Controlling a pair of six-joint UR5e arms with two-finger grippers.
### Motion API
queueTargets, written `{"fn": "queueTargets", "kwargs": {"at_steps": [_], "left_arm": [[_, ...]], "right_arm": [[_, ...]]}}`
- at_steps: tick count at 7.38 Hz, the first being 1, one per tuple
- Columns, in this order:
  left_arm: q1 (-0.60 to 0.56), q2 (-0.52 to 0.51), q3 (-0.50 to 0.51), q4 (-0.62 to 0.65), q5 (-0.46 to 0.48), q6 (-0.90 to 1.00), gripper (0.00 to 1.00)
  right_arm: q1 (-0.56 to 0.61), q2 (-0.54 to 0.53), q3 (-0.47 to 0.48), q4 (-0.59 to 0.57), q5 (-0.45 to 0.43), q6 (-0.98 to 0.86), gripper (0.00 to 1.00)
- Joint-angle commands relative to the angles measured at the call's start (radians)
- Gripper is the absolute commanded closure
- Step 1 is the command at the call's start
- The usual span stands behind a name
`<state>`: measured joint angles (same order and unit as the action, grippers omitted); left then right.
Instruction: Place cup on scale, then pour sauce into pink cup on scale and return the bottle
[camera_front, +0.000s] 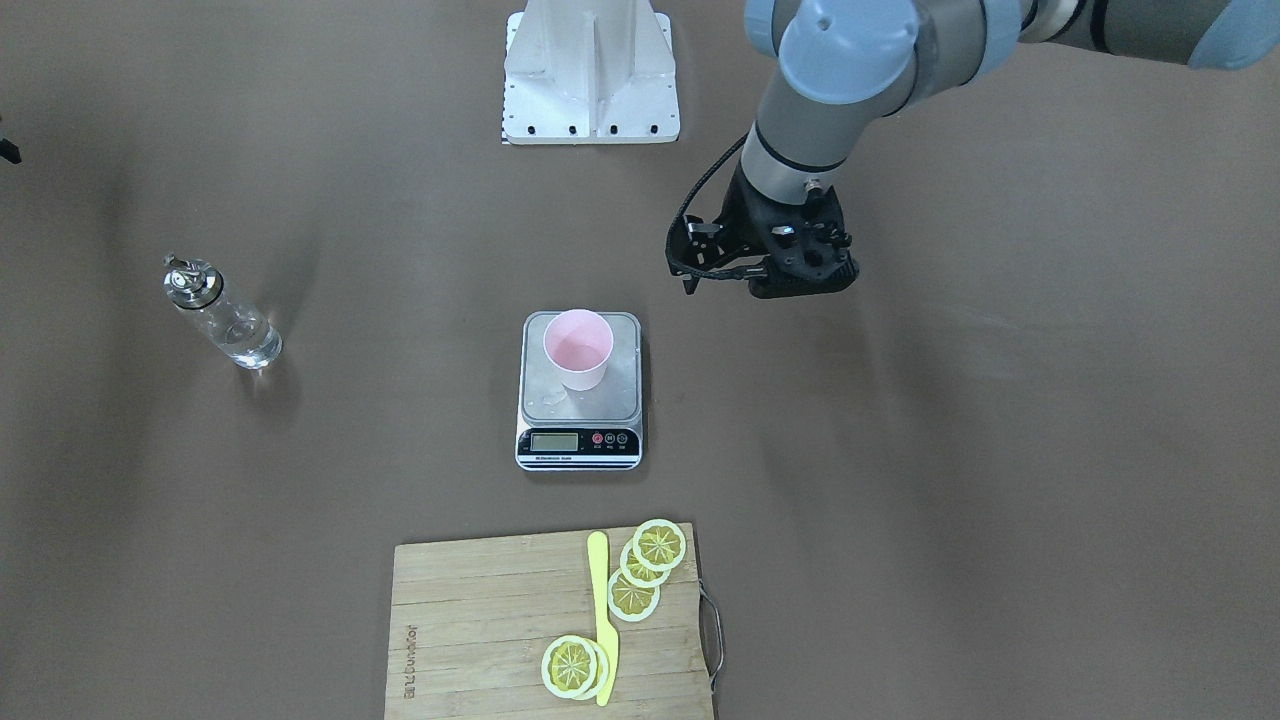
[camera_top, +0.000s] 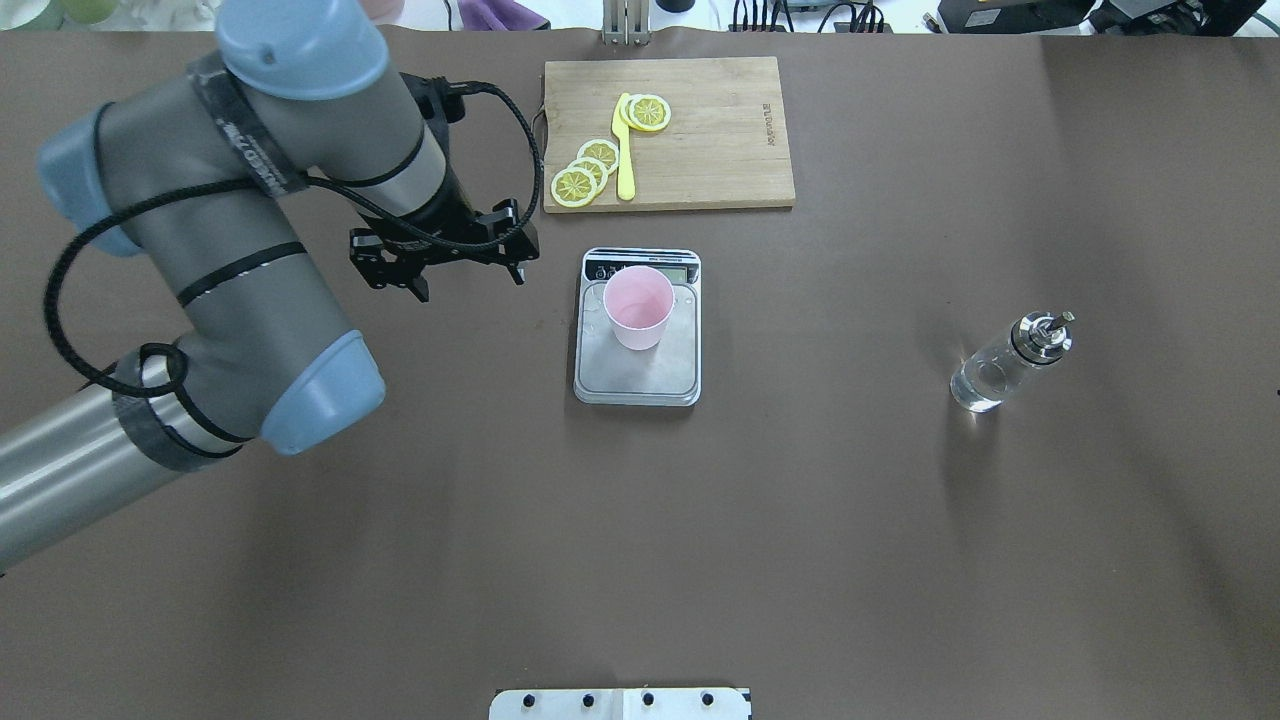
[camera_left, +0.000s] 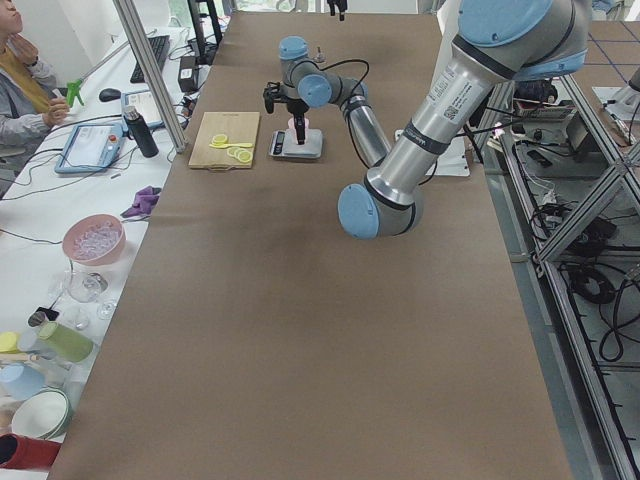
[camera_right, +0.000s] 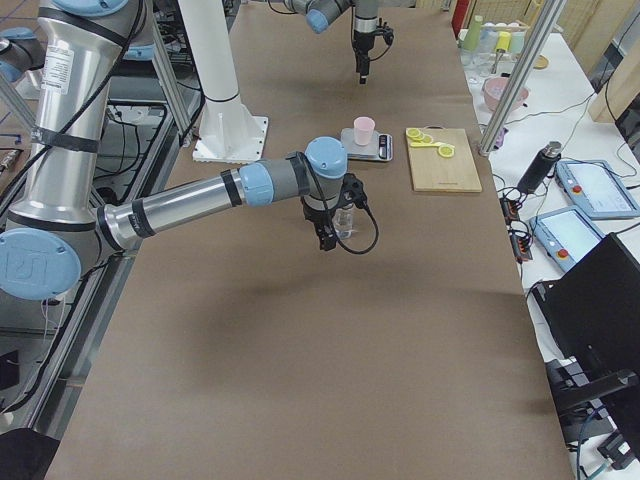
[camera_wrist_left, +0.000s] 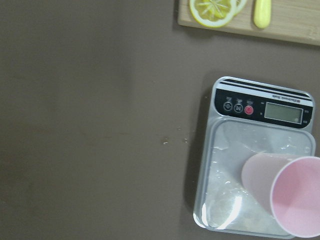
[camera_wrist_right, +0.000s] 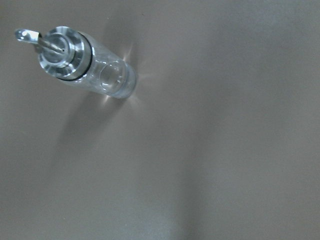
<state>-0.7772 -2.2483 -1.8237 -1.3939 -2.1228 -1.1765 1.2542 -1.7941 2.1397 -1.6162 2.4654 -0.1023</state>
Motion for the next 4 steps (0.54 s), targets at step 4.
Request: {"fn": "queueTargets", "kwargs": {"at_steps": [4], "left_arm": [[-0.190, 0.071, -0.080, 0.194, -0.002, 0.335, 0.02]], "right_arm": [[-0.114, -0.004, -0.065, 0.352, 0.000, 0.039, 0.00]]}}
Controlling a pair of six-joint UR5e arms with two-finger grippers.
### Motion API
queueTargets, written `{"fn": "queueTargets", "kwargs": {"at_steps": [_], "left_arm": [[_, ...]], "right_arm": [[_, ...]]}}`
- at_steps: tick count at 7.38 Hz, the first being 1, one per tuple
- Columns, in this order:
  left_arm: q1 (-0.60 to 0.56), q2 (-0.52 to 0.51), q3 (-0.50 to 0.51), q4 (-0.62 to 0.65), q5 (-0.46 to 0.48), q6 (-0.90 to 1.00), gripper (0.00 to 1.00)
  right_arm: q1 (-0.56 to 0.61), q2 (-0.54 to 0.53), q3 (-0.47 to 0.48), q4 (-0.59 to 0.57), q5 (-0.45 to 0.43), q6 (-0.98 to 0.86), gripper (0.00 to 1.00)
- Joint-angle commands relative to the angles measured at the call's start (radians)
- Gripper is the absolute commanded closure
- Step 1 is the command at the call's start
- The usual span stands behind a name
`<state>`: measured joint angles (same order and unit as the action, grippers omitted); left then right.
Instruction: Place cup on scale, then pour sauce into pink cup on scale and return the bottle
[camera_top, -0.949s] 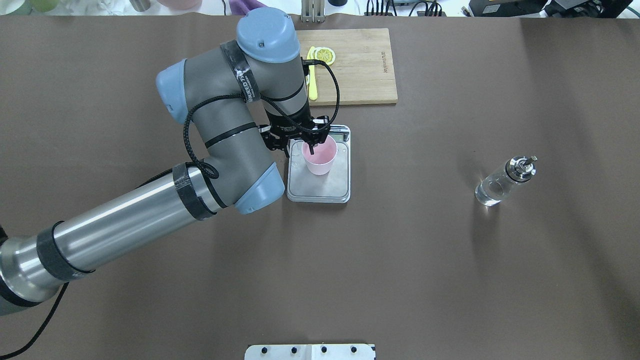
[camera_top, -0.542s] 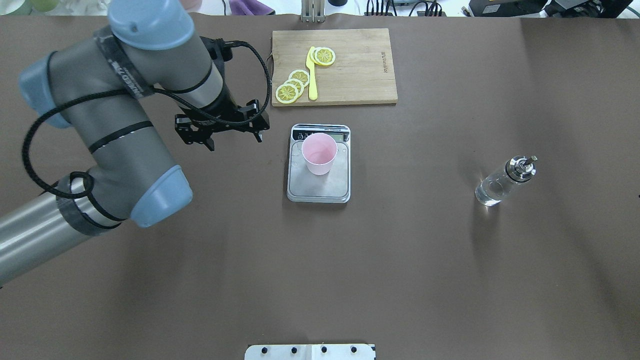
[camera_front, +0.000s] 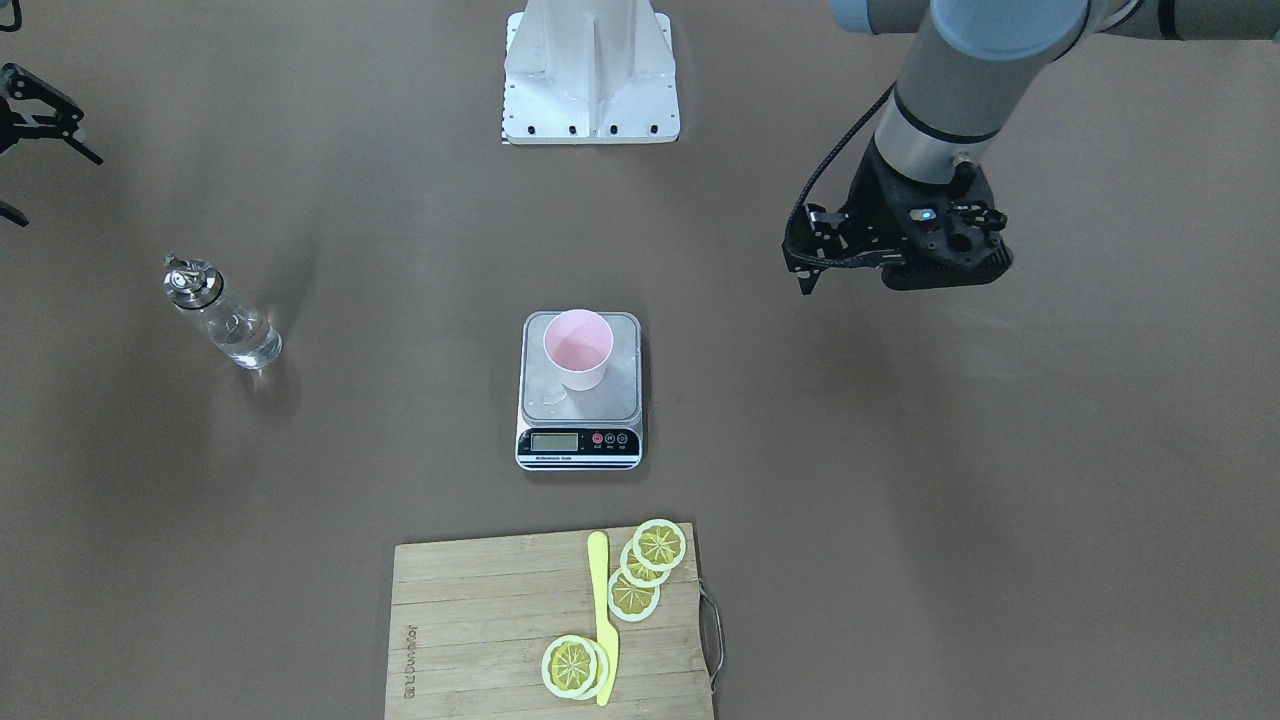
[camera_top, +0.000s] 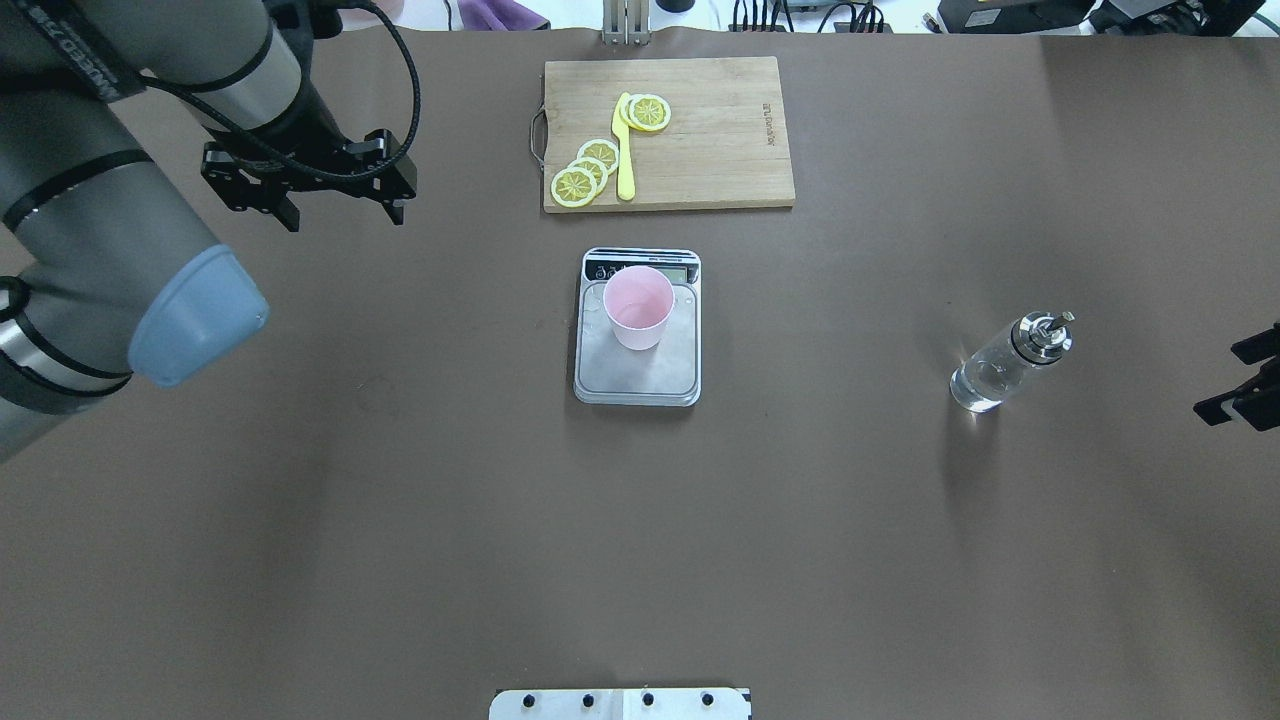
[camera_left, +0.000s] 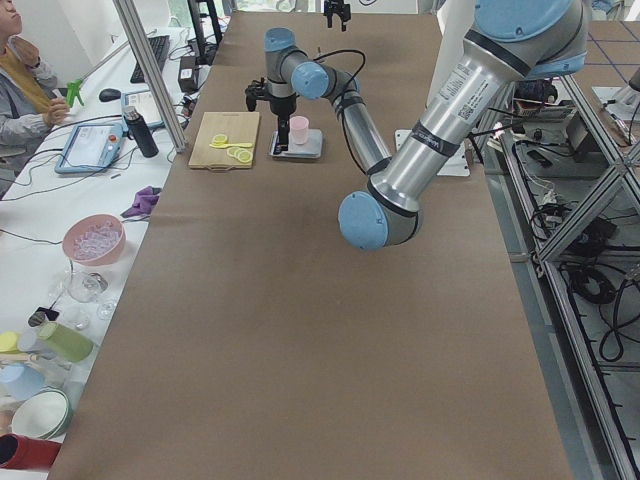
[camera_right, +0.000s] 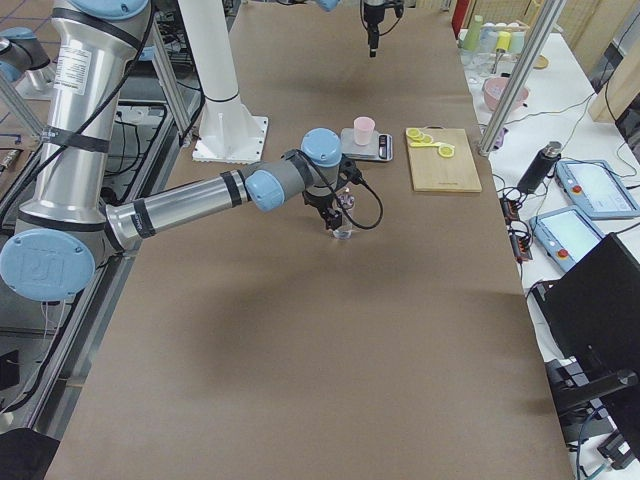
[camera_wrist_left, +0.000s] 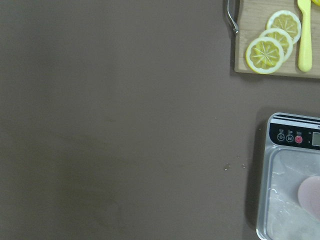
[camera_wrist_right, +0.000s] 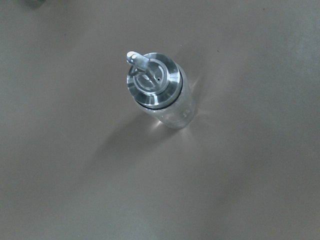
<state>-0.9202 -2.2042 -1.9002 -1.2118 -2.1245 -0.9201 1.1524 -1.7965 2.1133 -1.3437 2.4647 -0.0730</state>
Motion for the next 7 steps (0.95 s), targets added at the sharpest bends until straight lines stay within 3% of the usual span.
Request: {"fn": "queueTargets", "kwargs": {"at_steps": [1, 2, 5, 7], "left_arm": [[-0.083, 0.049, -0.005, 0.011, -0.002, 0.127, 0.02], [-0.098, 0.069, -0.007, 0.011, -0.002, 0.162, 0.02], [-0.114, 0.078, -0.007, 0.012, 0.000, 0.184, 0.02], [-0.134, 0.078, 0.007, 0.012, 0.000, 0.193, 0.02]], "right_arm": [[-0.013, -0.004, -0.097, 0.184, -0.001, 0.010, 0.02], [-0.013, -0.021, -0.169, 0.347, -0.009, 0.021, 0.08], [-0.071, 0.017, -0.384, 0.895, -0.057, 0.324, 0.12], [-0.095, 0.049, -0.453, 1.140, -0.110, 0.518, 0.12]]}}
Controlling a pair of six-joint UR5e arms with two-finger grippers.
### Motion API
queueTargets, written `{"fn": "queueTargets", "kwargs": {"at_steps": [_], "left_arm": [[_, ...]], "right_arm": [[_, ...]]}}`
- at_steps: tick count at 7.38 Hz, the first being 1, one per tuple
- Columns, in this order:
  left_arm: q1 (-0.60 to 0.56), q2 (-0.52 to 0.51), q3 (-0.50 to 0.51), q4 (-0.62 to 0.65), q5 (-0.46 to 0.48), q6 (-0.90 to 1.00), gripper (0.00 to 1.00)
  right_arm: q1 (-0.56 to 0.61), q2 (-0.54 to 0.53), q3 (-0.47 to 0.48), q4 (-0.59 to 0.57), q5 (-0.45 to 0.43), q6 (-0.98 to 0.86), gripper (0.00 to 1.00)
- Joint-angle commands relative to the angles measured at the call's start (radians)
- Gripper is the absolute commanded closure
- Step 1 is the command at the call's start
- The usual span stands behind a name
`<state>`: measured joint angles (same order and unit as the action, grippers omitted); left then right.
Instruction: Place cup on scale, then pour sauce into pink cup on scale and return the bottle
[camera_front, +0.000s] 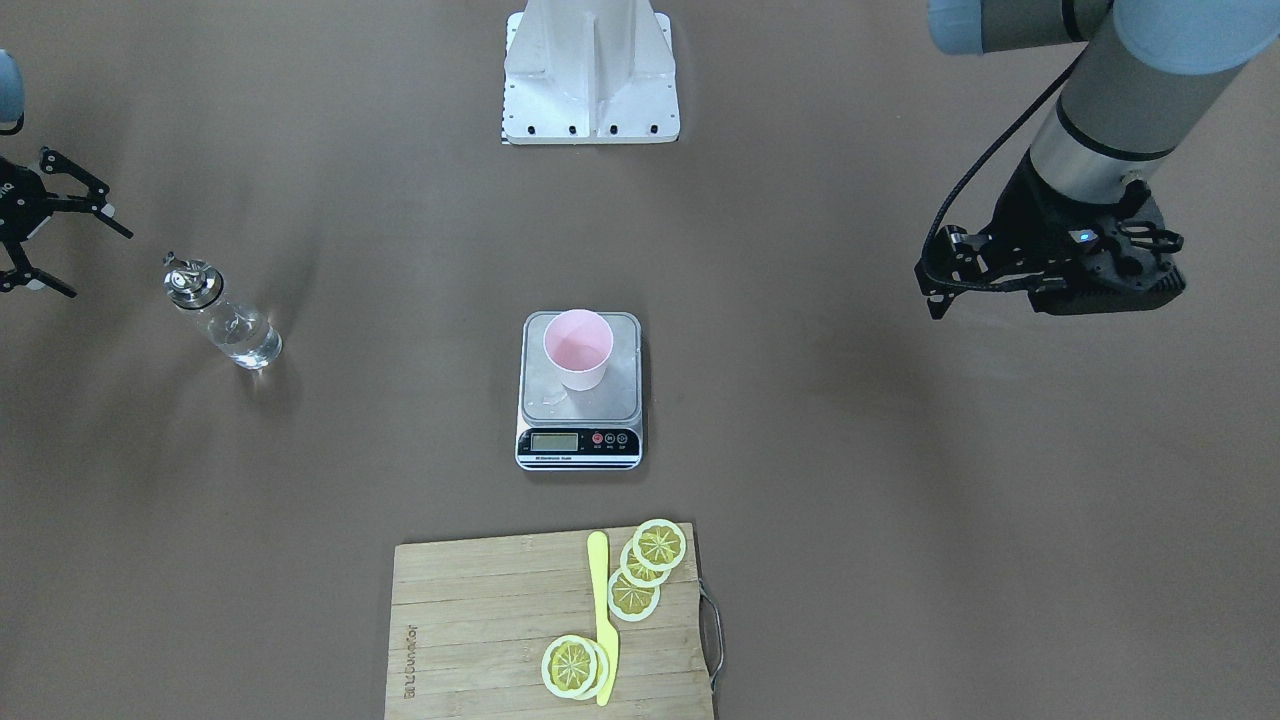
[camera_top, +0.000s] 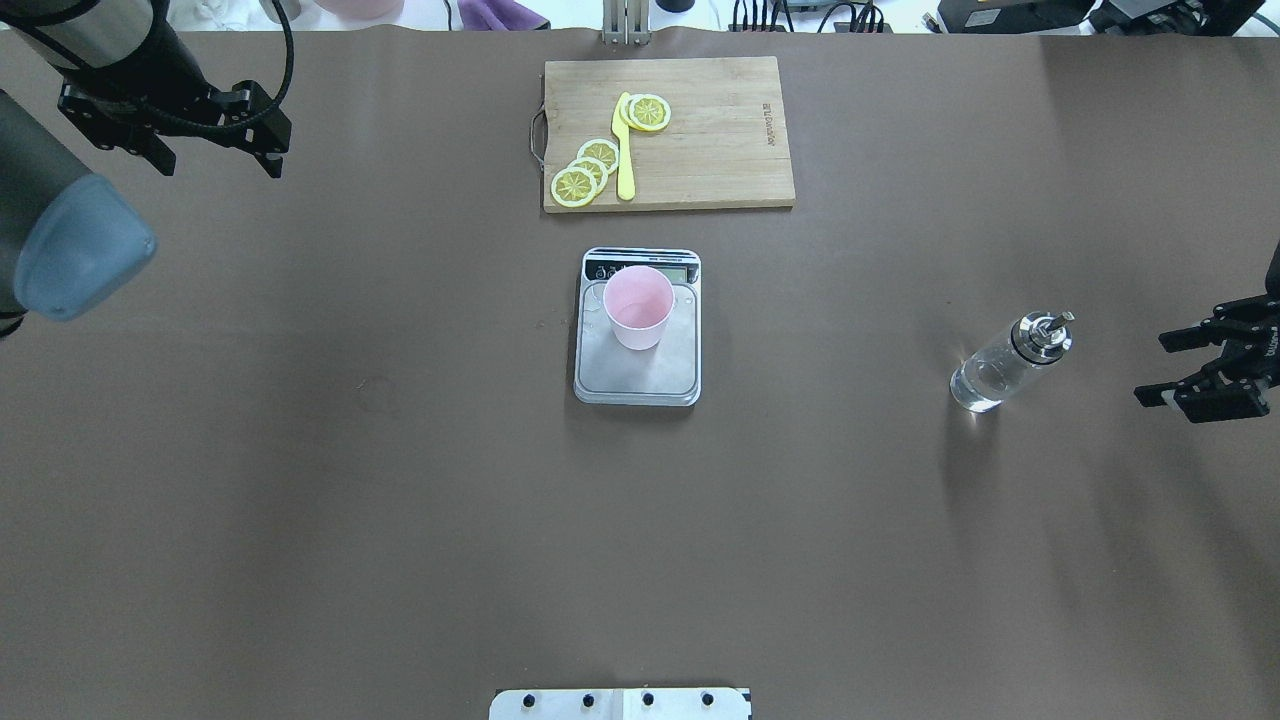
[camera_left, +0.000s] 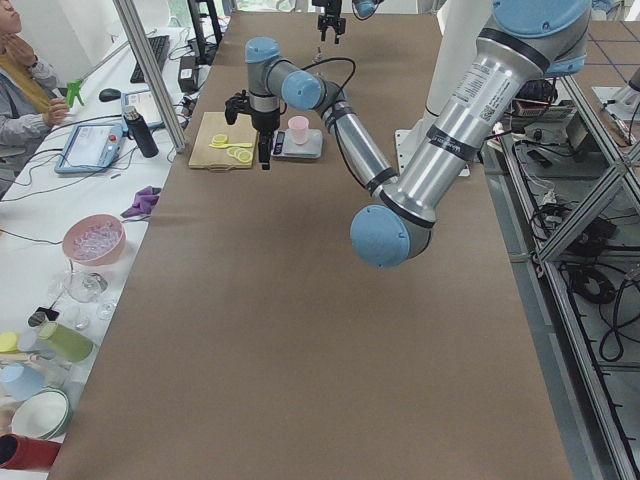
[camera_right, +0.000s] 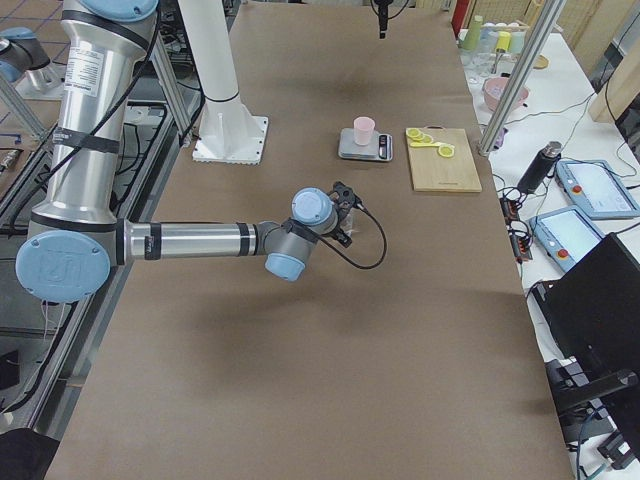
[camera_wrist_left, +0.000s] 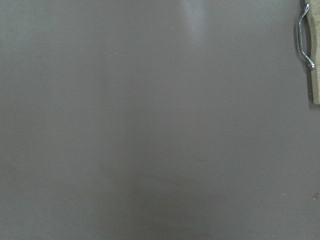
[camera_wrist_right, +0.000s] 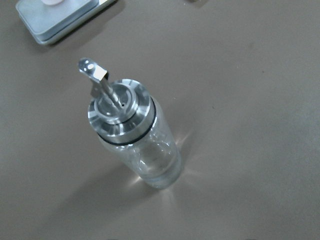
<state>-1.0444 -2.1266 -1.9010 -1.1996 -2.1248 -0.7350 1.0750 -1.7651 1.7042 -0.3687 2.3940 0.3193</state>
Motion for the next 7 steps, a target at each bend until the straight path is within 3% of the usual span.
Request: {"fn": "queueTargets", "kwargs": {"at_steps": [1, 3, 5, 7], "left_arm": [[-0.009, 0.000, 0.007, 0.000, 0.000, 0.019, 0.02], [-0.009, 0.000, 0.007, 0.006, 0.002, 0.019, 0.02], [-0.009, -0.001, 0.004, 0.006, 0.000, 0.019, 0.02], [-0.009, -0.001, 0.002, 0.006, 0.002, 0.019, 0.02]], "right_arm": [[-0.061, 0.018, -0.046, 0.227, -0.111, 0.141, 0.12], [-0.148, 0.019, -0.085, 0.325, -0.220, 0.136, 0.14], [-0.222, 0.067, -0.208, 0.494, -0.352, 0.147, 0.17], [-0.233, 0.090, -0.235, 0.502, -0.397, 0.146, 0.17]]}}
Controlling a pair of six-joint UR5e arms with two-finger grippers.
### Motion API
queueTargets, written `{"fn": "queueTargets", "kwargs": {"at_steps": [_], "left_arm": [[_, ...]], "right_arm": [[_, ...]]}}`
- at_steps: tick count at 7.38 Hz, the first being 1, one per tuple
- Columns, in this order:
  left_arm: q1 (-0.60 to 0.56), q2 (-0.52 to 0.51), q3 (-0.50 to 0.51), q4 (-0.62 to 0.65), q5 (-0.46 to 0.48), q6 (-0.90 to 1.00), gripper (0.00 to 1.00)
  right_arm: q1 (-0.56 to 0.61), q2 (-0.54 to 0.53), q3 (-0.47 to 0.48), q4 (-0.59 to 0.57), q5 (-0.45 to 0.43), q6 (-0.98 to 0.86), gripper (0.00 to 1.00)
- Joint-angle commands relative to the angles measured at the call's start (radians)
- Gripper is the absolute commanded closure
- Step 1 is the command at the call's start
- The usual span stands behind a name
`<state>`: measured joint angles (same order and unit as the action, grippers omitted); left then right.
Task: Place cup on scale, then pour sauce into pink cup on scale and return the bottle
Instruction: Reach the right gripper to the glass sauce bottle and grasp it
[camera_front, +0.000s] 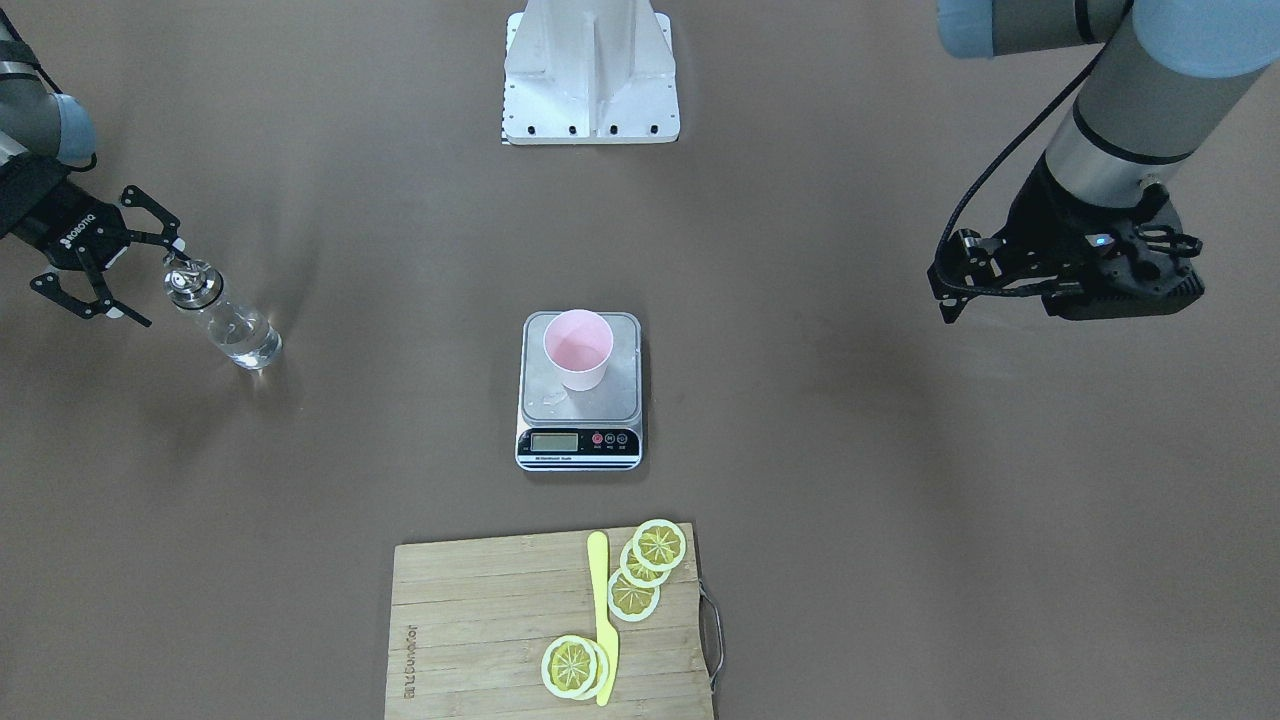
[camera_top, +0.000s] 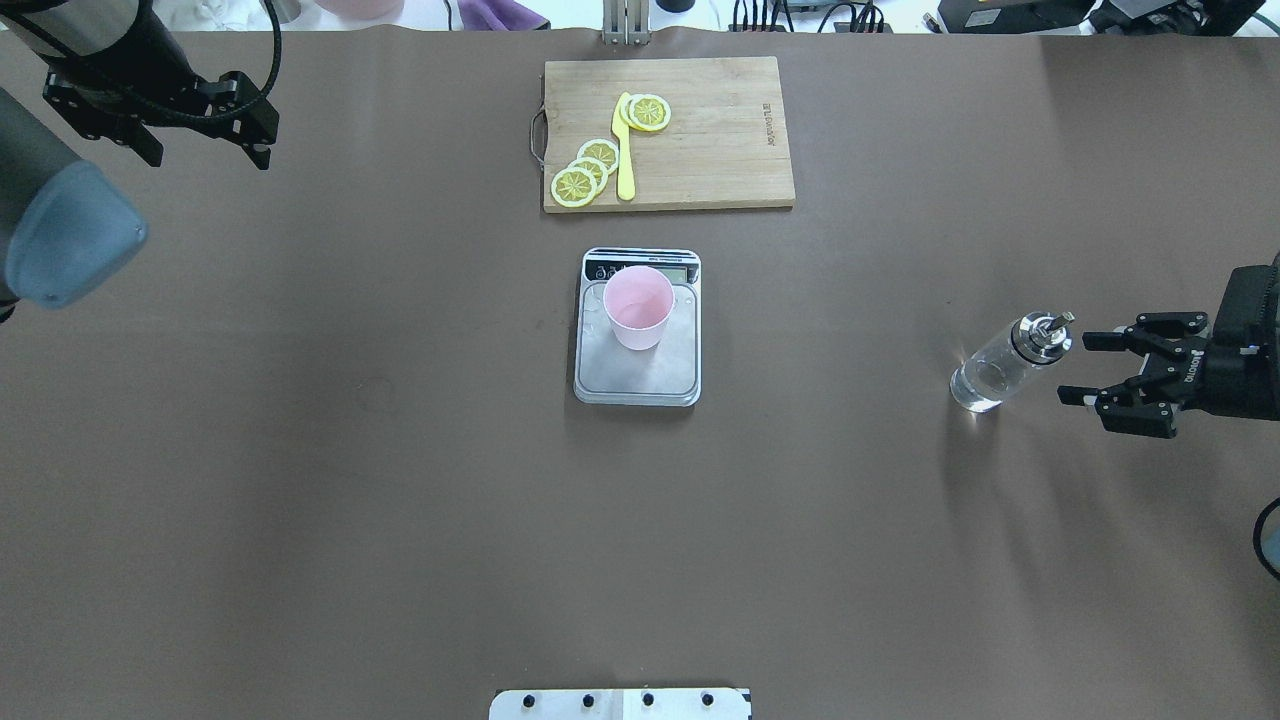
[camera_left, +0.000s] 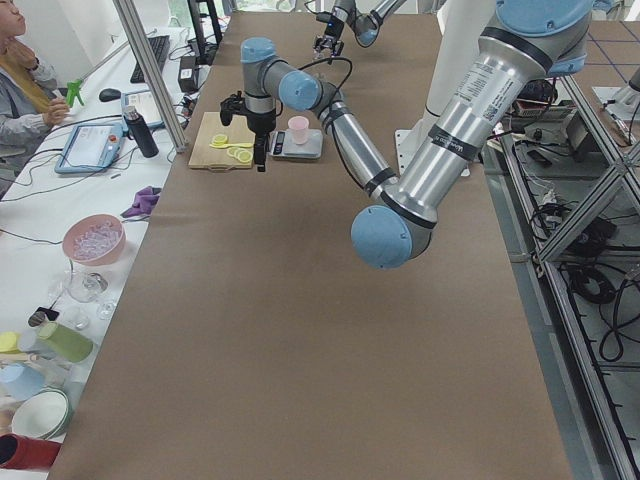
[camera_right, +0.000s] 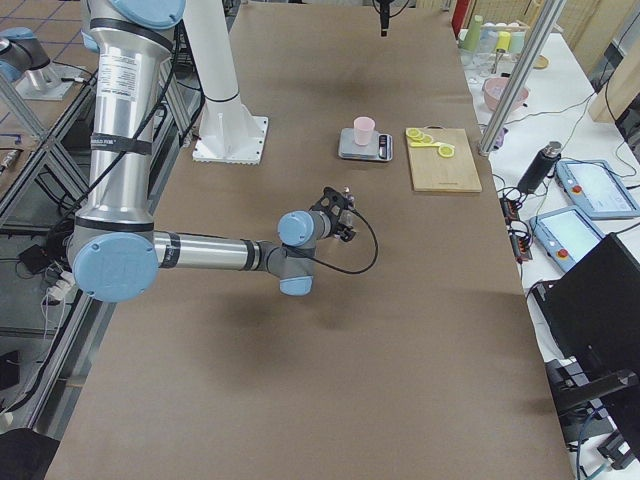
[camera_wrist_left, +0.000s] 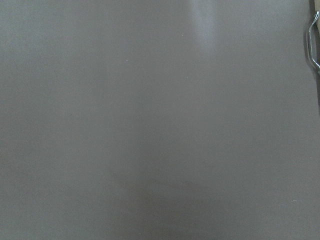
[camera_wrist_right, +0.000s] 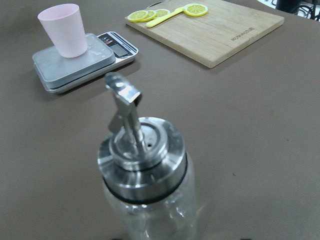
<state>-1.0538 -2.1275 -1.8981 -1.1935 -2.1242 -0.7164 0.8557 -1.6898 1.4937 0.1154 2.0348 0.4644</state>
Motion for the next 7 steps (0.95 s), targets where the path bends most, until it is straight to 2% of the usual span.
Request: {"fn": "queueTargets", "kwargs": {"at_steps": [1, 4, 5, 7], "left_arm": [[0.001, 0.000, 0.002, 0.000, 0.001, 0.000, 0.02], [0.003, -0.002, 0.004, 0.000, 0.001, 0.000, 0.02], [0.003, -0.002, 0.004, 0.000, 0.003, 0.000, 0.02], [0.001, 0.000, 0.002, 0.000, 0.003, 0.000, 0.02]], "right_arm": [[-0.026, 0.028, -0.026, 0.018, -0.060, 0.000, 0.17], [-0.076, 0.032, -0.036, 0.055, -0.093, 0.000, 0.16], [-0.084, 0.032, -0.073, 0.110, -0.096, 0.000, 0.16], [-0.101, 0.062, -0.098, 0.119, -0.137, 0.002, 0.16]]}}
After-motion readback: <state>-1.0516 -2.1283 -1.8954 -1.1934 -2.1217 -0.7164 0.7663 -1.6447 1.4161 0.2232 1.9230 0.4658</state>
